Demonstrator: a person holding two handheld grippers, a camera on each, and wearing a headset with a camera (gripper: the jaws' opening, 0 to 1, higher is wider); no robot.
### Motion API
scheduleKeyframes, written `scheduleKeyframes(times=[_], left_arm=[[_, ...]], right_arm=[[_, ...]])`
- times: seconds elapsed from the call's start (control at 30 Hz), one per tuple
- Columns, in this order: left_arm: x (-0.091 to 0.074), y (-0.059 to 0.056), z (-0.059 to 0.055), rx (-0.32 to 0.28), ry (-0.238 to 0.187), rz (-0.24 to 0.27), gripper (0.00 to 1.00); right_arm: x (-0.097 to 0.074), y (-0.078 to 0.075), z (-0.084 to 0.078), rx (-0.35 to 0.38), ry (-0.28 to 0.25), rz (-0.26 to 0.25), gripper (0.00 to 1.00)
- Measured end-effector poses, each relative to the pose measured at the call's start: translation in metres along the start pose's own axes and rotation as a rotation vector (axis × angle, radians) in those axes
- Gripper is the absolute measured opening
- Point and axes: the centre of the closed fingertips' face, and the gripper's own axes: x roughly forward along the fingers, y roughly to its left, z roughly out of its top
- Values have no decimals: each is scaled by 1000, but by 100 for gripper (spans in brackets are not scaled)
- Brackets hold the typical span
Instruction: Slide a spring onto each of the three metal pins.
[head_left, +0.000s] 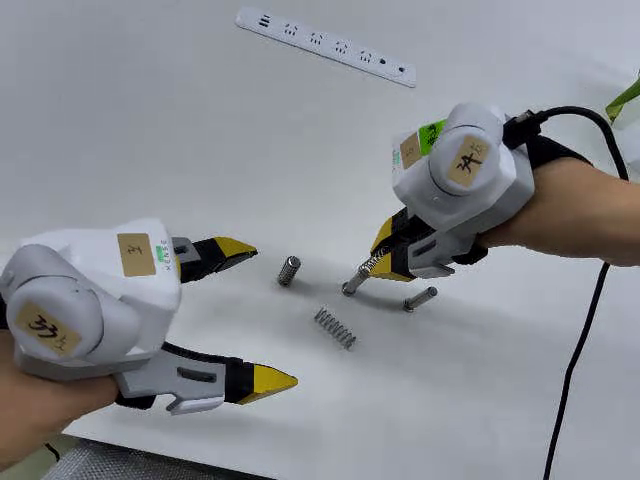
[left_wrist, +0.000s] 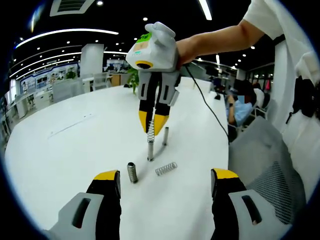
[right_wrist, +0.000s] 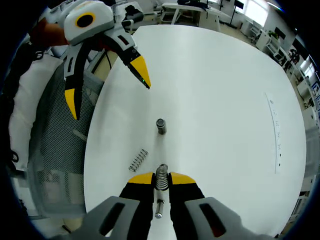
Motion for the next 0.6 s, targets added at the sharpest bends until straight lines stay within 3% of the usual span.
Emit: scheduleKeyframes(times=[0.6], left_arm=[[2, -4, 3, -3, -10, -12, 74]], right_arm=[[0, -1, 2, -1, 2, 1, 12]])
